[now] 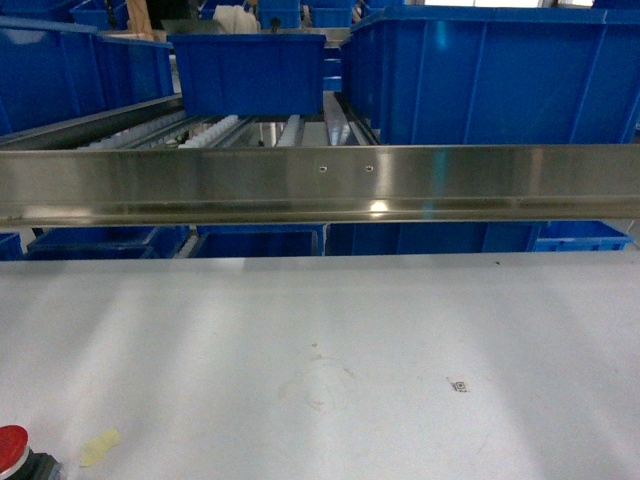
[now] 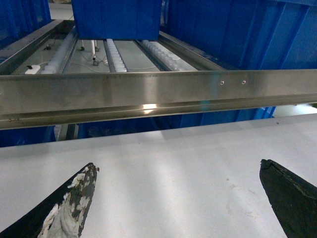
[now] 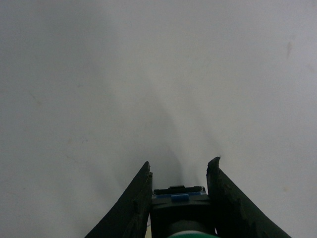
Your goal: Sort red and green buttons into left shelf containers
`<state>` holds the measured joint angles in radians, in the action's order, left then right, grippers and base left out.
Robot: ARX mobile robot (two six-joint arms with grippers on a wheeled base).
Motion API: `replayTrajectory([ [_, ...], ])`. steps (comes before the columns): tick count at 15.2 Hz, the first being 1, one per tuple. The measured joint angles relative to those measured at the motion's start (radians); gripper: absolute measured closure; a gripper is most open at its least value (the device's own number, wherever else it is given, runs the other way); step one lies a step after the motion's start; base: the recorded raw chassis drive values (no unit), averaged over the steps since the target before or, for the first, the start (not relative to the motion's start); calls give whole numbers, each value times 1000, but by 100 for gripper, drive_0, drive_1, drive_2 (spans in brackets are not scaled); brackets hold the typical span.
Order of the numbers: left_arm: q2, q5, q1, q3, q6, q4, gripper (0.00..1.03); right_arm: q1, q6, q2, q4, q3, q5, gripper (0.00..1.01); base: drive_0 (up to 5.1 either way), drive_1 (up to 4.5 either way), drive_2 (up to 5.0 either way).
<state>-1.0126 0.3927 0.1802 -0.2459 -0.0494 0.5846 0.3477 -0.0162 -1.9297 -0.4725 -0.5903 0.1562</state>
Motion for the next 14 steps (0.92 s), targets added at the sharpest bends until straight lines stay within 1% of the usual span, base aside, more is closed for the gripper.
replayTrajectory([
  [1, 0, 0, 0, 0, 0, 0, 5, 0, 14, 51, -2, 5, 2, 72, 0, 0, 0],
  [3, 0, 0, 0, 0, 0, 0, 5, 0, 50, 174, 14, 7, -15, 72, 0, 0, 0],
  [5, 0, 0, 0, 0, 0, 0, 5, 0, 87, 298, 36, 9, -53, 72, 0, 0, 0],
  [6, 0, 0, 0, 0, 0, 0, 5, 1, 101, 365, 47, 10, -84, 72, 0, 0, 0],
  [7, 0, 0, 0, 0, 0, 0, 5, 8, 123, 438, 70, 10, -124, 72, 0, 0, 0],
  [8, 0, 0, 0, 0, 0, 0, 5, 16, 137, 500, 96, 10, -165, 72, 0, 0, 0],
  [10, 0, 0, 0, 0, 0, 0, 5, 48, 188, 637, 133, 11, -237, 72, 0, 0, 0],
  [11, 0, 0, 0, 0, 0, 0, 5, 61, 220, 691, 128, 11, -274, 72, 0, 0, 0],
  [12, 0, 0, 0, 0, 0, 0, 5, 66, 249, 724, 118, 9, -282, 72, 0, 0, 0],
  [14, -11, 1, -8, 0, 0, 11, 5, 66, 267, 711, 129, 9, -284, 72, 0, 0, 0],
])
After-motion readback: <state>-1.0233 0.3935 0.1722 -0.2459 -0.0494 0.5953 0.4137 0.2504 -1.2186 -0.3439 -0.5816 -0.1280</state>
